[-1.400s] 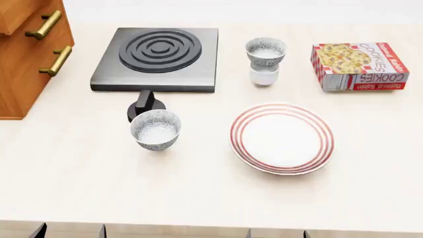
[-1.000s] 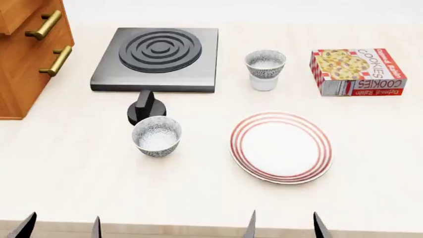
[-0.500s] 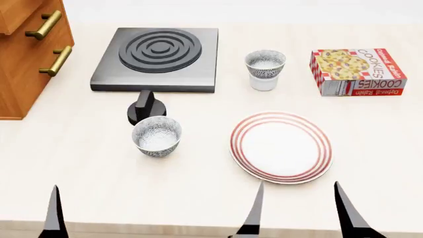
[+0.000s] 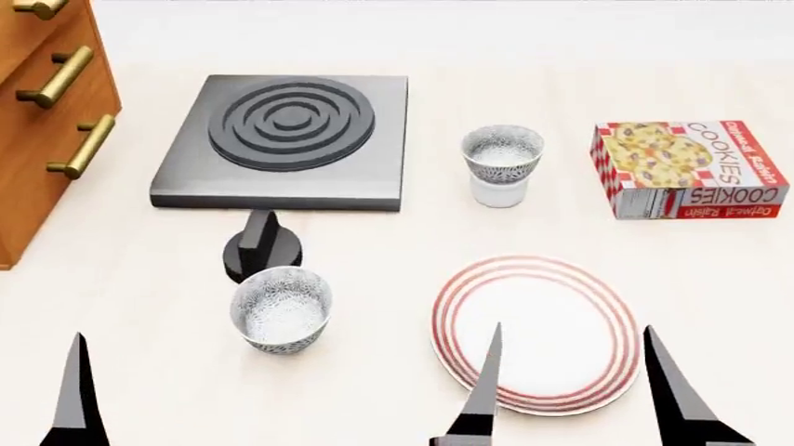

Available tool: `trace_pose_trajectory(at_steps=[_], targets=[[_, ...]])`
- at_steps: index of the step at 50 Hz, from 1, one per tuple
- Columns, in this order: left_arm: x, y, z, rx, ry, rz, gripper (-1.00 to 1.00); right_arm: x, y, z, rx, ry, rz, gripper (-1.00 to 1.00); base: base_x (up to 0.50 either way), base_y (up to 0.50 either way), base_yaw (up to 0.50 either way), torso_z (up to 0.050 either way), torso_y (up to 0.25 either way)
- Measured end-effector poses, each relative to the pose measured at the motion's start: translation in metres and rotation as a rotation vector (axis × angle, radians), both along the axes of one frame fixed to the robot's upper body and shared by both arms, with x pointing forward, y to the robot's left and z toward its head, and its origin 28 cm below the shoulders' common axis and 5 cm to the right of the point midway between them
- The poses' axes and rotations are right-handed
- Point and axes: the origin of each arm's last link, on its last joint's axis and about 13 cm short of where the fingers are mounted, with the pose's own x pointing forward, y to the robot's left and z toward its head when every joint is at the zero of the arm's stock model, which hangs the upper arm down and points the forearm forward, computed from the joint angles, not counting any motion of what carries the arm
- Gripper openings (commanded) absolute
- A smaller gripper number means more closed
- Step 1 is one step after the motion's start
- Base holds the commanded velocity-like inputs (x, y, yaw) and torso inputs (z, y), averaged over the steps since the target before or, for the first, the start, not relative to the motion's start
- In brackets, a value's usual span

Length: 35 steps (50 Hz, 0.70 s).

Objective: Pick the akita bowl on the ramekin and place it on the plate.

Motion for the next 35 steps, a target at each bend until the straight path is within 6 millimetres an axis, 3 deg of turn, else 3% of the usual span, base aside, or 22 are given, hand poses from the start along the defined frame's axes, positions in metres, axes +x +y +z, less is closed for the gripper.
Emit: trace_pose_trajectory(at_steps=[35], targets=[[-0.0014,-0.0002,0.0004,-0.008,0.0,0.0,1.0,-0.0009,0.0001,0.0012,-0.012,0.012,-0.01,1.0,0.5,0.0,0.0,0.0,0.0]])
